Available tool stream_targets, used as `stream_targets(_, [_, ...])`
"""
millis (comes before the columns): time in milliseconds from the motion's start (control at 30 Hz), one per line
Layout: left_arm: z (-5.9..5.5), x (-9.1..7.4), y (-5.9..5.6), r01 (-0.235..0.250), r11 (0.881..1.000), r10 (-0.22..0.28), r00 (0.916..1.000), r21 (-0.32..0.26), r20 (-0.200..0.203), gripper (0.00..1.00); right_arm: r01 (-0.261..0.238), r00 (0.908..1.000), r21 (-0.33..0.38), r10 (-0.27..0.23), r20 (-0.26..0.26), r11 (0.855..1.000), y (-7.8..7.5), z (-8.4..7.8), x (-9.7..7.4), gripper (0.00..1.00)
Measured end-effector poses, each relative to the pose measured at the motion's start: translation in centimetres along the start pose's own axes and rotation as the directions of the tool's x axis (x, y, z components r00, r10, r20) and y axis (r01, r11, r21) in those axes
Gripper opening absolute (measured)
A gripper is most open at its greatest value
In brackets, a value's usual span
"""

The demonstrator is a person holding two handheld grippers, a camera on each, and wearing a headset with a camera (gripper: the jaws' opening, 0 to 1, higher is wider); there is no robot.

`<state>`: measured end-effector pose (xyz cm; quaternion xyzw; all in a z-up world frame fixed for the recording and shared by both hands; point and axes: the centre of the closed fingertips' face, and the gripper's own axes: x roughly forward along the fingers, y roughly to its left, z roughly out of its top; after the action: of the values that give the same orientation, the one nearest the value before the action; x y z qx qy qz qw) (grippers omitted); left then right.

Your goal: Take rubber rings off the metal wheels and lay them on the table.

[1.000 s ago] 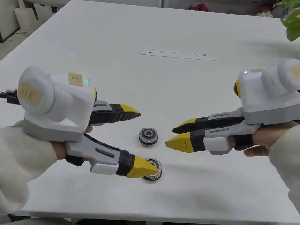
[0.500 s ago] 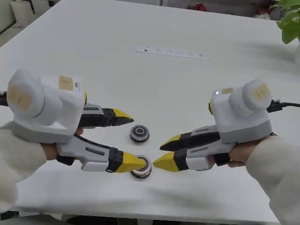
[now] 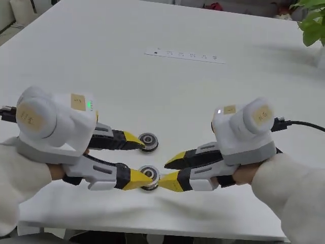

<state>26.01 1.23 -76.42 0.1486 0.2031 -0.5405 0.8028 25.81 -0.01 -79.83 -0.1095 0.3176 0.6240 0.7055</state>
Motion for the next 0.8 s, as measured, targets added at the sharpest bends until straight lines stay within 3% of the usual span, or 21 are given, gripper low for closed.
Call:
stream_targets(167, [-0.3,0.3,-0.2,0.013,1.000,-0.013,0.9999,-0.020,0.011,0.33,0.012,0.9999,-0.004,-0.012,0.008,1.000,-0.1,0.0,0.3,0.21])
stream_targets(567, [-1.5,1.2,-0.2,0.024,1.000,-0.024,0.9995,-0.016,-0.019,0.25,0.011,0.9998,-0.059,-0.012,-0.019,0.998,0.3,-0.6,1.2,0.18])
stream_targets(800, [-2.4,1.7,-0.6,0.043,0.999,-0.041,0.9976,0.022,-0.055,0.20,0.018,0.9994,-0.076,-0.021,-0.029,0.997,0.1,-0.9,1.4,0.14])
